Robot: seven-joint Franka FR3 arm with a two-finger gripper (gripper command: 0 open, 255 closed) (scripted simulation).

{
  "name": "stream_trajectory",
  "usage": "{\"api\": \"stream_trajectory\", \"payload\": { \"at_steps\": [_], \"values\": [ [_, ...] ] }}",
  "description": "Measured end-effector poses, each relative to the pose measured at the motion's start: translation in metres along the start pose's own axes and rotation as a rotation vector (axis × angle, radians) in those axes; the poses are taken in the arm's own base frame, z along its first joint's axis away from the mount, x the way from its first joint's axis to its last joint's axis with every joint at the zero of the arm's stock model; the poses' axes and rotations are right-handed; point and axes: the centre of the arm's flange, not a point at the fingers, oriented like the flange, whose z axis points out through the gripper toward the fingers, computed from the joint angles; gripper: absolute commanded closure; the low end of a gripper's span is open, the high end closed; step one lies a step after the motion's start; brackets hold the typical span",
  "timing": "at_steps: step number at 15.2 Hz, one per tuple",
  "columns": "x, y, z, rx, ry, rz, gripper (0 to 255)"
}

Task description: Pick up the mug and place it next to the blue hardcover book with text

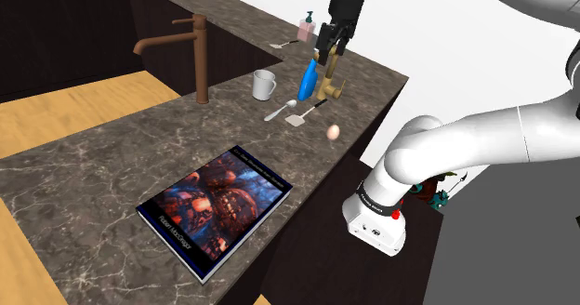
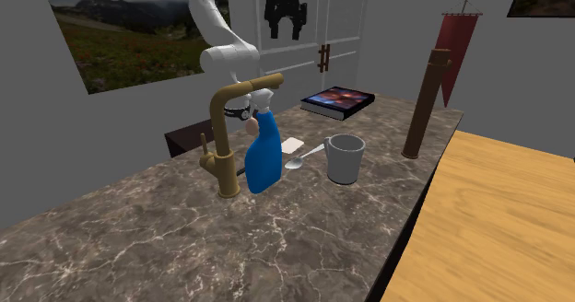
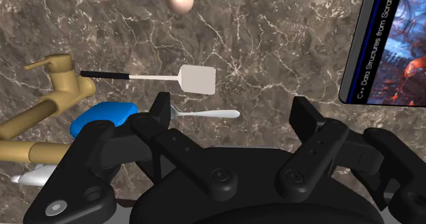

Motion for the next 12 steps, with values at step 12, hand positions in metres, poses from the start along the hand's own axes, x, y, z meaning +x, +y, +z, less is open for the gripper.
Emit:
{"api": "stream_trajectory", "payload": {
  "at_steps": [12],
  "values": [
    [0.108, 0.053, 0.065, 0.060, -0.017, -0.013, 0]
  ]
}}
